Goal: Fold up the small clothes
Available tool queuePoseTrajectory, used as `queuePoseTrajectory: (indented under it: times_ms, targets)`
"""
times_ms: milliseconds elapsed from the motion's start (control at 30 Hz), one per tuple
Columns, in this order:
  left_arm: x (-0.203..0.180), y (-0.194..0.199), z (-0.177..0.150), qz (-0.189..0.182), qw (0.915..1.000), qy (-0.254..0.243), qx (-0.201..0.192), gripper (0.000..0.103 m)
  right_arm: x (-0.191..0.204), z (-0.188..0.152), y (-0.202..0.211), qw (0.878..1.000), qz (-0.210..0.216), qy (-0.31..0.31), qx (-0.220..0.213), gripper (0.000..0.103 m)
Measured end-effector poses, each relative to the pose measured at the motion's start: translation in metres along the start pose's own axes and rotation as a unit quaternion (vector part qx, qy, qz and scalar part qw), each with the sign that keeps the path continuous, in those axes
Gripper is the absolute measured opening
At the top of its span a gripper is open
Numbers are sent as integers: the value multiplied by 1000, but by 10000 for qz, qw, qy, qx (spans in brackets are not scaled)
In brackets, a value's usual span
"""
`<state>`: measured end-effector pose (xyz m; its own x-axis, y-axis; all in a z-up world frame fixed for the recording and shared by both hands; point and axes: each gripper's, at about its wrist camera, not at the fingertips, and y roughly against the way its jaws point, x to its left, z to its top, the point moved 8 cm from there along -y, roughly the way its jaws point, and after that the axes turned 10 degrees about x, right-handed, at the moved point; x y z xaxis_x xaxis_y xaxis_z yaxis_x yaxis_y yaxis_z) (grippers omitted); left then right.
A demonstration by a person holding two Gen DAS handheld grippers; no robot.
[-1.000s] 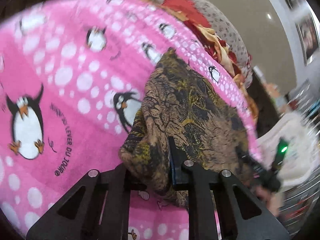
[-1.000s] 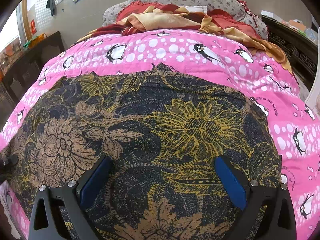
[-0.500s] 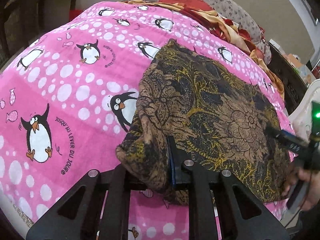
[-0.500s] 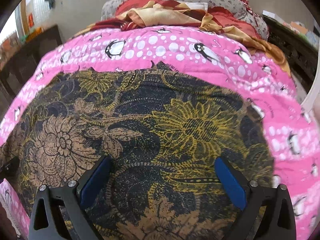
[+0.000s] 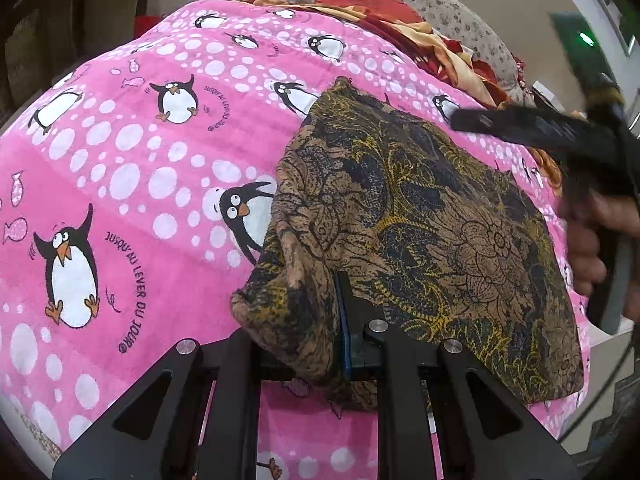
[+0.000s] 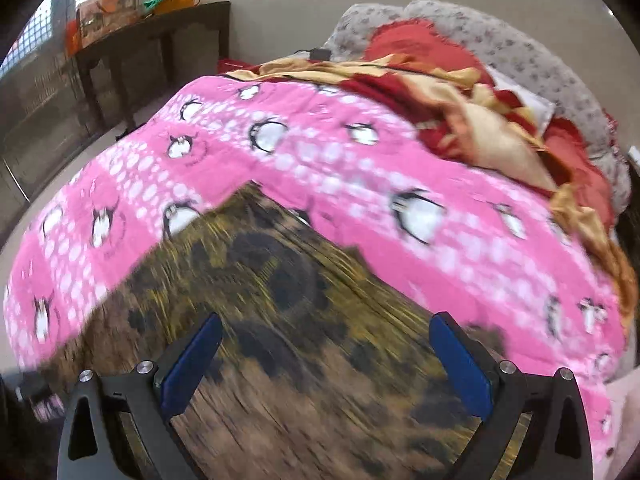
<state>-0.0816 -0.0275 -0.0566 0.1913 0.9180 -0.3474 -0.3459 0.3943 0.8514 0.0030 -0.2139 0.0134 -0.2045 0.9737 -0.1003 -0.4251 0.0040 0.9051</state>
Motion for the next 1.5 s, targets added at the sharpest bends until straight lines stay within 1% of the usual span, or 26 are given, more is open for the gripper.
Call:
queuePoseTrajectory:
  times_ms: [133,300,333,400,467,500,533,567,633,700,733,800,833,900,1000,1033,1067,1100,1167,1233,1267,1300,1367,1500]
  targets:
    - [4,1,-1,-351,9993,74,-81,15,14,15,-11,9996,254,-143,-15,103]
    - [2,3,-1,-380,9990,42,-224,16,32,37,-24,9983,542,-185,133,103]
    - [1,6,-1,-412,9987,42,-306,16,37,43,-26,9971,688,-232,208,103]
    - [-1,13,1,-483,9977,50,-475,12,47,49,-32,9943,964,-283,352,103]
    - [-11,22,3,-305,9967,-222,-723,10,56,54,-37,9920,1112,-286,516,103]
    - [-24,30,4,-112,9939,-580,-931,10,60,56,-39,9906,1223,-260,550,103]
    - [-34,33,4,-8,9912,-827,-1035,10,66,57,-42,9877,1409,-220,640,103]
    - [-42,36,4,47,9886,-1014,-1108,10,73,56,-45,9832,1632,-164,804,103]
    - [-59,39,4,109,9834,-1340,-1215,10,85,52,-51,9771,1827,66,1084,103]
    - [-74,41,3,147,9778,-1641,-1293,10,89,51,-55,9811,1516,390,1141,103]
    - [-82,42,2,96,9758,-1749,-1310,10,90,50,-58,9821,1363,522,1193,103]
    - [-91,42,0,29,9737,-1861,-1311,10,93,49,-62,9802,1298,658,1342,103]
    - [-96,43,-1,20,9716,-1943,-1346,10,93,50,-64,9808,1167,748,1372,103]
    - [-102,43,-3,-8,9700,-2029,-1338,10,90,55,-66,9838,785,856,1363,103]
    - [-106,43,-4,-1,9697,-2062,-1314,10,85,64,-71,9838,520,859,1482,100]
    - [-107,42,-4,0,9698,-2061,-1304,10,83,66,-71,9839,438,895,1482,93]
    - [-106,41,-5,0,9700,-2060,-1291,10,82,68,-72,9831,355,934,1535,80]
    - [-107,40,-5,7,9701,-2058,-1288,10,78,67,-75,9820,304,955,1600,73]
    - [-103,41,-5,12,9704,-2046,-1284,10,77,66,-78,9789,351,1017,1737,46]
    - [-101,39,-4,9,9708,-2035,-1269,10,71,66,-78,9789,274,1051,1731,37]
    - [-101,40,-4,7,9709,-2030,-1272,10,67,66,-76,9798,299,1032,1686,25]
    - [-101,41,-5,-2,9709,-2029,-1275,10,64,66,-75,9808,338,956,1668,21]
    - [-103,43,-6,-36,9706,-2042,-1276,10,51,63,-65,9838,457,769,1556,17]
    - [-115,47,-7,-257,9714,-2036,-1191,10,23,54,-48,9879,547,452,1376,16]
